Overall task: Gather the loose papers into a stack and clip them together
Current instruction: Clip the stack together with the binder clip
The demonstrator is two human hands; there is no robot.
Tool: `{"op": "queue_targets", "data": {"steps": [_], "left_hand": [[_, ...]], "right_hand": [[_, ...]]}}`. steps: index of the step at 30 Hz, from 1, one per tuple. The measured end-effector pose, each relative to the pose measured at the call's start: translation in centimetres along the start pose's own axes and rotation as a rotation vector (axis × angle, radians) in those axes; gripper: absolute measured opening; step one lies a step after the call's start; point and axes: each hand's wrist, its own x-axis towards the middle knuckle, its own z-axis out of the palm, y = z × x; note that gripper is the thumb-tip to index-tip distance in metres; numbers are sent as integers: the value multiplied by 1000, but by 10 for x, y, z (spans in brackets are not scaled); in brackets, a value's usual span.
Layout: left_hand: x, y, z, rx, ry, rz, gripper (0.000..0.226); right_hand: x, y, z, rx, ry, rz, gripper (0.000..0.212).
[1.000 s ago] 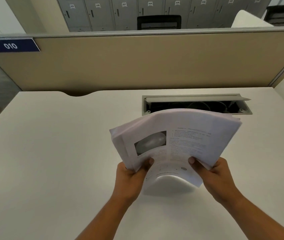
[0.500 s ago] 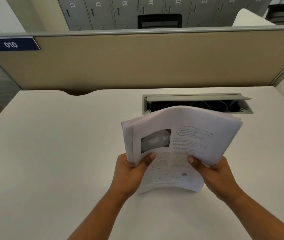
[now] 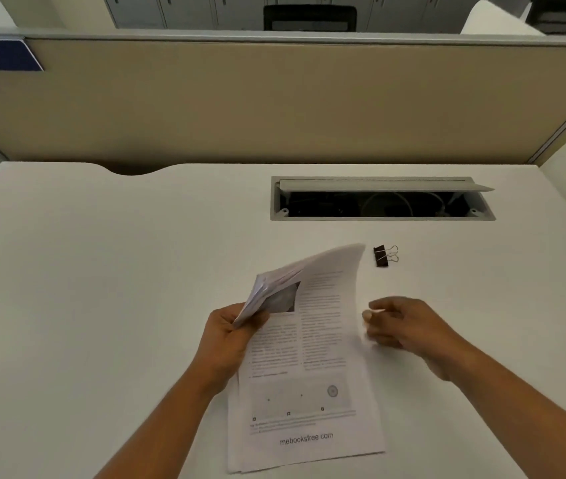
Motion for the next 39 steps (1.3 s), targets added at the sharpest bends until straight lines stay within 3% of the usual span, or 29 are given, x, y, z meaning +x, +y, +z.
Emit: {"op": "queue_targets", "data": {"steps": [7, 11, 18, 22, 24, 27, 31, 34, 39], "left_hand": [[15, -16, -4, -21, -18, -29, 34], [19, -20, -6, -46, -34, -2, 26], [21, -27, -8, -44, -20, -30, 16], [21, -26, -8, -61, -25, -56, 14], [21, -26, -8, -76, -29, -64, 12], [22, -25, -8, -69, -28, -65, 10], [23, -23, -6, -39, -4, -77, 9], [22, -21, -6, -29, 8, -93, 10], [26, -20, -7, -32, 17, -122, 15]], "right_hand": [[78, -29, -44, -21, 422, -60, 26], [98, -45, -45, -46, 396, -34, 30], [108, -54, -43, -183, 367, -28, 8], [93, -65, -42, -98, 354, -94, 8], [75, -72, -35, 11, 313, -178, 5], [44, -69, -9, 278, 72, -263, 10], [26, -21, 46, 427, -211, -215, 25], [24, 7, 71, 458, -249, -161, 43], [30, 17, 69, 477, -248, -203, 44]]}}
